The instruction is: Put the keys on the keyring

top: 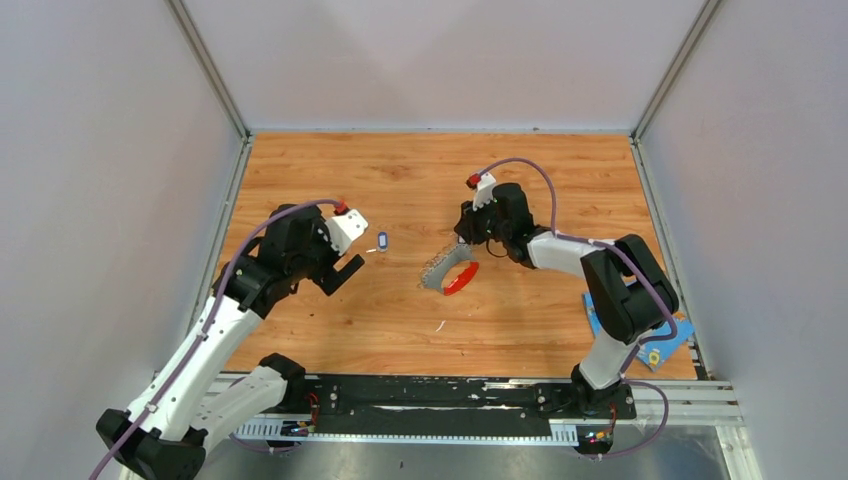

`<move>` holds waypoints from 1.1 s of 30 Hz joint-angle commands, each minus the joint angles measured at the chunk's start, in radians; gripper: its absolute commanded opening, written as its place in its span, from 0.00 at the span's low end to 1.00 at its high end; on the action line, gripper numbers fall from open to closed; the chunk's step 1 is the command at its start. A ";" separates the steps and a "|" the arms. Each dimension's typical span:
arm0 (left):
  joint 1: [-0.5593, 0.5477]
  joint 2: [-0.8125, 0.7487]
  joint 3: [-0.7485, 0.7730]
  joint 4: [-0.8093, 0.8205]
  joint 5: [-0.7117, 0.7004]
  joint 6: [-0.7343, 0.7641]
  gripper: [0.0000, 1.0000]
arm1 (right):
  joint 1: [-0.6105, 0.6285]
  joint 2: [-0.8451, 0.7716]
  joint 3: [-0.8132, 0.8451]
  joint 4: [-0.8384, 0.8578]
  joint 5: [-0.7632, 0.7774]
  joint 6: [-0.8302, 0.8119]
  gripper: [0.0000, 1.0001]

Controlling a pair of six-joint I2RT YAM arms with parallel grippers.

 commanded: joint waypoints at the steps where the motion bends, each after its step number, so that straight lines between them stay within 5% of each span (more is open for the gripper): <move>1: 0.026 0.028 0.014 0.043 0.008 0.020 1.00 | -0.010 -0.018 0.066 -0.026 0.055 -0.008 0.35; 4: 0.061 0.054 0.023 0.049 0.042 0.013 1.00 | -0.007 -0.066 0.062 -0.058 0.050 0.008 0.50; 10: 0.080 0.063 0.000 0.052 0.093 0.021 1.00 | 0.063 -0.179 -0.019 -0.104 0.012 -0.029 0.55; 14: 0.081 0.047 -0.023 0.056 0.102 0.028 1.00 | 0.112 -0.187 -0.014 -0.191 -0.126 -0.077 0.56; 21: 0.085 0.047 -0.059 0.085 0.120 0.014 1.00 | 0.278 -0.153 -0.004 -0.318 -0.081 -0.208 0.57; 33: 0.145 0.072 -0.048 0.109 0.151 0.006 1.00 | 0.255 0.043 0.256 -0.539 -0.176 -0.310 0.47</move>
